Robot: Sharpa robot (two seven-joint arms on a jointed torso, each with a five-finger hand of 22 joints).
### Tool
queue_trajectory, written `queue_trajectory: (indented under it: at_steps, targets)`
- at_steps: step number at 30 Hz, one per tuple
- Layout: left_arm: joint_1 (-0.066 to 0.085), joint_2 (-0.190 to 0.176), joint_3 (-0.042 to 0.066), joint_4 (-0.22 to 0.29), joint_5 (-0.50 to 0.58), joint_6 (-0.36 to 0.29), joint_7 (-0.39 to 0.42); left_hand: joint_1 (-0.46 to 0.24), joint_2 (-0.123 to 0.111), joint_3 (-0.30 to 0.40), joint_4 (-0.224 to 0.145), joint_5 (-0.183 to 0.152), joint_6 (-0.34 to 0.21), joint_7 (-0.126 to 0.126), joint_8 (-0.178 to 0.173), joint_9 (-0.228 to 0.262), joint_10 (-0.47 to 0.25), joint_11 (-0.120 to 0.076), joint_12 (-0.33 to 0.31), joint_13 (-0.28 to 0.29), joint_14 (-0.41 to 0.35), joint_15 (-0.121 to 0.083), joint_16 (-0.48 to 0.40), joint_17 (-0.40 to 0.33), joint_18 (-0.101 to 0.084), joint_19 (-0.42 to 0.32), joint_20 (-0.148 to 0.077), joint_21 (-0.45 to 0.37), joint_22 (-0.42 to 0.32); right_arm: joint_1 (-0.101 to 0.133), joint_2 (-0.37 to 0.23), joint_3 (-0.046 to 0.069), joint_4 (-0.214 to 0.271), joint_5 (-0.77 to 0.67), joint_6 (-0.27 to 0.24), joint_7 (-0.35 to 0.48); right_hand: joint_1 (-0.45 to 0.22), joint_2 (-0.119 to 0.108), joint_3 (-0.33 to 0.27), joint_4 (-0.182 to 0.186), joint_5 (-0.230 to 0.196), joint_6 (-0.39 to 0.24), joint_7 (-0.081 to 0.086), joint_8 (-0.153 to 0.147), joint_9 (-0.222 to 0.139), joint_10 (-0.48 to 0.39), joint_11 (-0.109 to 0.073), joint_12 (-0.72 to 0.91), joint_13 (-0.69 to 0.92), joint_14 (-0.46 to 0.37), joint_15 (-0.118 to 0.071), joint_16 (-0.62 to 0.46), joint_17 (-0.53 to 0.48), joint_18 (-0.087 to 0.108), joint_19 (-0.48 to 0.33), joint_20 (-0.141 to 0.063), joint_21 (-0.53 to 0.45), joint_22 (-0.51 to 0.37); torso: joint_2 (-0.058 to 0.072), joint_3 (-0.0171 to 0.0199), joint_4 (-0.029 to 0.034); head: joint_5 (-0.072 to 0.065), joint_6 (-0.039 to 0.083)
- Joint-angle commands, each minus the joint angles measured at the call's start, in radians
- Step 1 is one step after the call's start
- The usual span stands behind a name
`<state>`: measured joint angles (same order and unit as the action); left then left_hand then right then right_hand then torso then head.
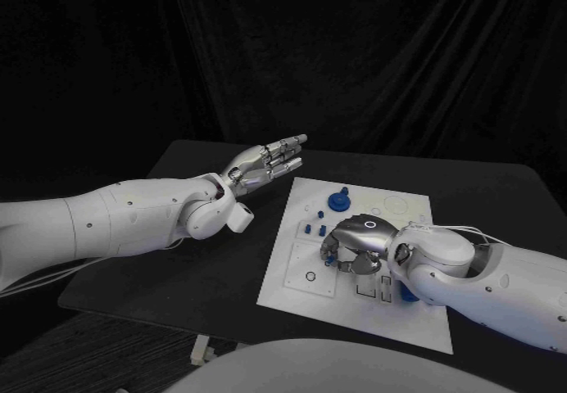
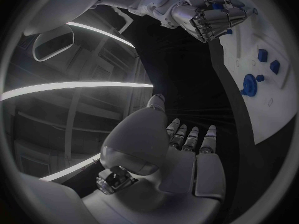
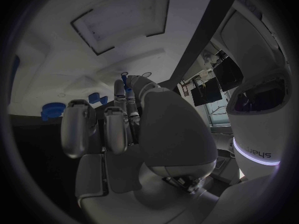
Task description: Assemble the parts on the task board
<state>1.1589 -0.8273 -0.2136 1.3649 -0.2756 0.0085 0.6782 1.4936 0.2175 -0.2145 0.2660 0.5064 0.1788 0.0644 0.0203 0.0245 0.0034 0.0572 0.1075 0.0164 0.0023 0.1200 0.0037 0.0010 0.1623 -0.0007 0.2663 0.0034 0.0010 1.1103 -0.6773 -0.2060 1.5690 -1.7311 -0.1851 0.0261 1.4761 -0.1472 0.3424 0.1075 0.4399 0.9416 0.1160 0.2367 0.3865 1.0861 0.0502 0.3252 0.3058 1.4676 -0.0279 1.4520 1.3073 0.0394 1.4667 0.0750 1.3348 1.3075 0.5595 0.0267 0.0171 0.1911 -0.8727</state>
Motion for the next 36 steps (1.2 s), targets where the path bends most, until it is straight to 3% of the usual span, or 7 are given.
queue_trajectory:
  at_steps: [1,36]
  targets:
    - [-0.003,0.003,0.001,0.000,0.008,0.013,0.078,0.011,0.002,0.006,-0.004,0.007,-0.003,0.006,0.006,0.001,0.000,0.006,0.003,0.001,-0.002,0.008,-0.004,-0.001,0.019,0.001,0.007,-0.003,-0.001,-0.005,0.002,0.001,-0.001,-0.002,-0.001,-0.011,-0.008,-0.003,-0.002,-0.006,-0.002,-0.005,-0.001,-0.005,0.001,-0.005,0.000,0.006,0.001,0.048,0.004,-0.004,0.027,0.018,0.005,0.005,-0.005,0.187,0.000,-0.0001,0.0002,-0.001,0.000]
    - [-0.012,0.002,0.001,-0.005,0.008,0.024,0.064,0.019,0.002,0.011,-0.011,0.011,-0.004,0.008,0.006,0.001,0.000,0.008,0.002,0.001,-0.002,0.015,-0.004,-0.001,0.019,0.001,0.015,-0.003,-0.001,-0.017,0.013,0.001,-0.013,-0.002,-0.029,-0.009,-0.007,0.001,0.003,-0.010,-0.002,-0.009,-0.003,-0.008,0.004,-0.008,0.001,0.008,0.003,0.045,0.004,-0.008,0.020,0.020,0.000,0.006,-0.015,0.184,0.000,-0.0001,0.0001,0.003,0.000]
